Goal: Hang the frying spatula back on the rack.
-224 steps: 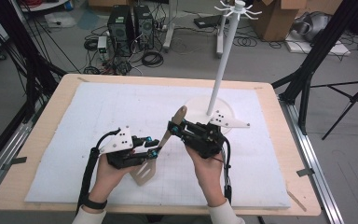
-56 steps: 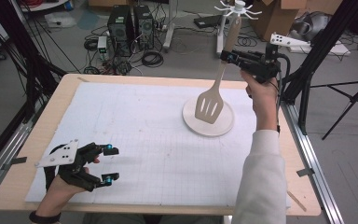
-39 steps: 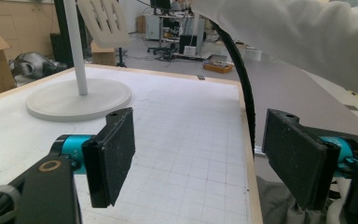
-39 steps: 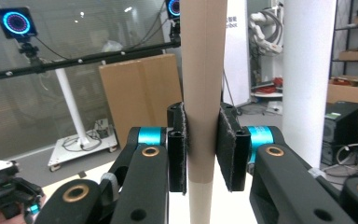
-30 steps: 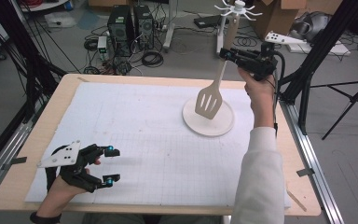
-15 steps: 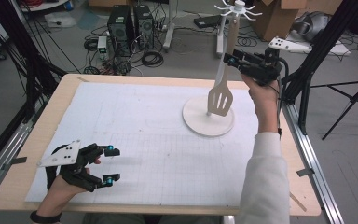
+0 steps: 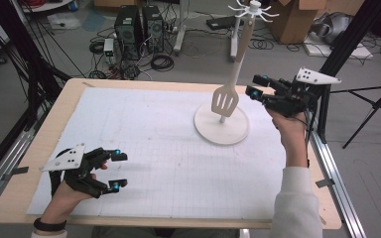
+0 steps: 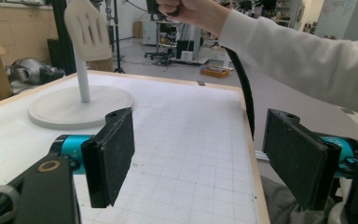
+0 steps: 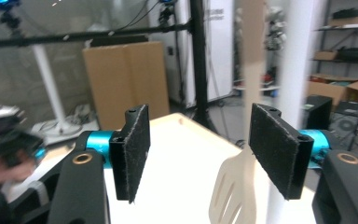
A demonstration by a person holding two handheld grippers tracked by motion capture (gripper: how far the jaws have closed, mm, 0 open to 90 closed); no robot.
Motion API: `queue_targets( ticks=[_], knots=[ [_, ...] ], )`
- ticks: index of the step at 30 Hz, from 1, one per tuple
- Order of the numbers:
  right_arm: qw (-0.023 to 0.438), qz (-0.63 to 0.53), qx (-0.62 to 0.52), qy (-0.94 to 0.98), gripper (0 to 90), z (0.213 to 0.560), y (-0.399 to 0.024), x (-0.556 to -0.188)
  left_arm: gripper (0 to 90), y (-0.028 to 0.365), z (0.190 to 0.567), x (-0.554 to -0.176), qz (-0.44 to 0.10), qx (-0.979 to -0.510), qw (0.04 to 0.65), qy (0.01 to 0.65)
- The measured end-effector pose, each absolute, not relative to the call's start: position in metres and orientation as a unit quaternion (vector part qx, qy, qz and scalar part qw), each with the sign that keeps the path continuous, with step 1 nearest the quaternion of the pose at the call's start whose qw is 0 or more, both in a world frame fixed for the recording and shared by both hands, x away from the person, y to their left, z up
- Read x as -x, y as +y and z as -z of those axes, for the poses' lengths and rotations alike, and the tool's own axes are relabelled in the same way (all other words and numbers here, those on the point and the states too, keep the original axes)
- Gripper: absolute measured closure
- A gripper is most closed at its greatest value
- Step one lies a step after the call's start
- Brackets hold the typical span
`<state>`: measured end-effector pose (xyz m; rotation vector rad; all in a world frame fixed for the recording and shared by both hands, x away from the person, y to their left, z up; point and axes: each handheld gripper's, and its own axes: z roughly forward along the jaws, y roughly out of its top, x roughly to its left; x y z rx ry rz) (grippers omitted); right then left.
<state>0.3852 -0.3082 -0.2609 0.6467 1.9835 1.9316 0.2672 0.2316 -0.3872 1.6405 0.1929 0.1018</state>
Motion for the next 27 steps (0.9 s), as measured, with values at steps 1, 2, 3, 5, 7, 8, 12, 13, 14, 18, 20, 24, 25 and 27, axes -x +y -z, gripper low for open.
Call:
queue_targets(
  ticks=[1, 2, 3, 5, 7, 8, 12, 13, 14, 18, 20, 24, 25, 27],
  knots=[
    [0.146, -0.673, -0.219, 0.692, 37.0, 0.265, -0.307, -0.381, 25.6, 0.232, 0.388, -0.268, -0.047, -0.729, 0.677, 0.086],
    [0.140, -0.672, -0.214, 0.695, 36.0, 0.269, -0.306, -0.377, 25.6, 0.233, 0.388, -0.269, -0.048, -0.730, 0.676, 0.086],
    [0.137, -0.671, -0.208, 0.699, 35.7, 0.272, -0.305, -0.372, 25.6, 0.234, 0.388, -0.269, -0.049, -0.730, 0.676, 0.087],
    [0.133, -0.672, -0.197, 0.701, 34.5, 0.279, -0.303, -0.364, 25.6, 0.235, 0.389, -0.271, -0.051, -0.730, 0.676, 0.090],
    [0.125, -0.673, -0.187, 0.704, 33.8, 0.285, -0.300, -0.356, 25.4, 0.237, 0.389, -0.272, -0.052, -0.729, 0.676, 0.093],
    [0.124, -0.675, -0.180, 0.705, 33.4, 0.288, -0.299, -0.352, 25.4, 0.237, 0.389, -0.272, -0.052, -0.729, 0.676, 0.094],
    [0.113, -0.668, -0.157, 0.718, 30.2, 0.303, -0.288, -0.336, 25.2, 0.238, 0.391, -0.273, -0.054, -0.730, 0.674, 0.097],
    [0.110, -0.665, -0.154, 0.723, 29.0, 0.307, -0.285, -0.332, 24.9, 0.238, 0.392, -0.274, -0.055, -0.731, 0.673, 0.097],
    [0.106, -0.663, -0.150, 0.725, 28.5, 0.312, -0.281, -0.328, 24.7, 0.238, 0.392, -0.273, -0.055, -0.732, 0.672, 0.098],
    [0.095, -0.653, -0.135, 0.739, 27.0, 0.329, -0.271, -0.313, 24.6, 0.236, 0.394, -0.273, -0.055, -0.732, 0.672, 0.098],
    [0.087, -0.652, -0.129, 0.742, 26.6, 0.336, -0.266, -0.309, 24.3, 0.234, 0.395, -0.273, -0.054, -0.733, 0.671, 0.097],
    [0.080, -0.649, -0.124, 0.746, 25.1, 0.348, -0.259, -0.299, 24.1, 0.232, 0.397, -0.274, -0.054, -0.734, 0.670, 0.096],
    [0.079, -0.650, -0.124, 0.745, 24.3, 0.351, -0.258, -0.297, 24.1, 0.232, 0.397, -0.274, -0.054, -0.733, 0.671, 0.097],
    [0.077, -0.646, -0.124, 0.749, 22.4, 0.357, -0.254, -0.291, 24.0, 0.232, 0.399, -0.275, -0.055, -0.734, 0.670, 0.099]
  ],
)
